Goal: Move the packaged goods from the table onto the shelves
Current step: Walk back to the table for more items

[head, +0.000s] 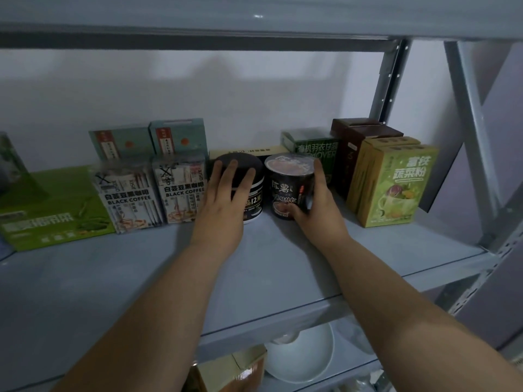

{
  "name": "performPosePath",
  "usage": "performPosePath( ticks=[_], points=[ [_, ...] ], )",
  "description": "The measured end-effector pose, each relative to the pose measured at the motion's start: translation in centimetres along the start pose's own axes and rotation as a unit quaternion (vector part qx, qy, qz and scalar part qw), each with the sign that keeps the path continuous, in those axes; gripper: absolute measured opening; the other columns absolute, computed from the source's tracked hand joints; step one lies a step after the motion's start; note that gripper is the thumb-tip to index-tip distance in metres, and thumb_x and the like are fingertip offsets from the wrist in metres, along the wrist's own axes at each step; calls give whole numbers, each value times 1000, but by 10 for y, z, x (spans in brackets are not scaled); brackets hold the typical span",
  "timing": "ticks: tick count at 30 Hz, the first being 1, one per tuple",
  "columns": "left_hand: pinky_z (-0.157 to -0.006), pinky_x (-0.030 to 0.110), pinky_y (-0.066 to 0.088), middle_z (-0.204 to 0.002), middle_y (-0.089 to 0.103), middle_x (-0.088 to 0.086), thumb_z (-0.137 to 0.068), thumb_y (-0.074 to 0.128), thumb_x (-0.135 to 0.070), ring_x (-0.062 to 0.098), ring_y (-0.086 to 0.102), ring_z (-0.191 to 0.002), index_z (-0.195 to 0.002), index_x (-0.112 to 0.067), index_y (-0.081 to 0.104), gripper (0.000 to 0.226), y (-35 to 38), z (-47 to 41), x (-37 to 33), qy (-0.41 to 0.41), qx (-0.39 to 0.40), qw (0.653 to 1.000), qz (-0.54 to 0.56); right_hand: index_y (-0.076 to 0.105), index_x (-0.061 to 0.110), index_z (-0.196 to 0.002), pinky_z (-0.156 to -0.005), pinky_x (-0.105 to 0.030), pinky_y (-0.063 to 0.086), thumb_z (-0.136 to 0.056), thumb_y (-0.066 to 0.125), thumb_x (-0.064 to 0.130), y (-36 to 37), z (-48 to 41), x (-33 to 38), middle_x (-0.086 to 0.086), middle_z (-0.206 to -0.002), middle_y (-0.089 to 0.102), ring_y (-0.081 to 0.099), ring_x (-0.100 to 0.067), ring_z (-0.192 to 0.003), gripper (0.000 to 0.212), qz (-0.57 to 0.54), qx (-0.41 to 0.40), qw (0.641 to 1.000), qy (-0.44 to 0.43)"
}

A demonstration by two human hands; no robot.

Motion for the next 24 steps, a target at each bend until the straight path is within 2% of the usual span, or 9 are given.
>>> performPosePath(
  ticks=[2,10,13,17,21,24],
  points=[
    [-111,61,38,-164,15,12,-75,61,15,39,7,-154,-156,-22,27,96,1,0,0,-1,2,1000,-4,1,24,-161,-108,-45,40,-88,78,21,0,0,0,-15,-156,37,37,-30,-143,106,7,0,1000,-5],
    [-104,63,44,-165,15,13,-75,57,15,41,7,-153,-157,-24,25,96,0,3,-4,-11,17,999,-29,0,28,-161,-102,-45,44,-88,76,18,1,1,-3,-15,-153,40,41,-30,-139,106,22,-3,1000,-5],
    [-106,62,43,-164,15,14,-76,61,12,41,9,-153,-157,-24,26,95,0,4,-4,-7,17,999,-37,0,28,-161,-100,-47,46,-87,76,19,2,1,-4,-15,-151,41,43,-31,-137,106,23,-6,1000,-7],
    [-113,61,36,-163,22,16,-83,65,-3,42,14,-152,-154,-20,36,79,-2,7,-7,5,13,999,-39,0,27,-161,-99,-48,48,-88,76,20,2,-1,-5,-14,-152,40,44,-31,-136,105,29,-5,1000,-9],
    [-116,61,30,-160,28,17,-82,66,-10,40,17,-151,-153,-17,39,76,-10,10,-15,21,20,999,-29,-1,24,-162,-100,-47,46,-88,77,29,-1,4,1,-14,-154,37,41,-32,-138,108,48,-7,999,5],
    [-119,57,26,-160,31,18,-85,63,-15,39,19,-151,-153,-13,39,72,-26,14,-35,84,16,996,-9,-1,24,-161,-111,-49,40,-87,74,42,-10,18,9,-17,-160,27,31,-35,-145,107,92,17,996,13]
  ],
)
Point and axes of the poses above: each hand's wrist, its own z-axis away from the middle knuckle, its own y-axis out of the palm, x = y × z, the point moved 3 cm from there along -z, towards the middle knuckle
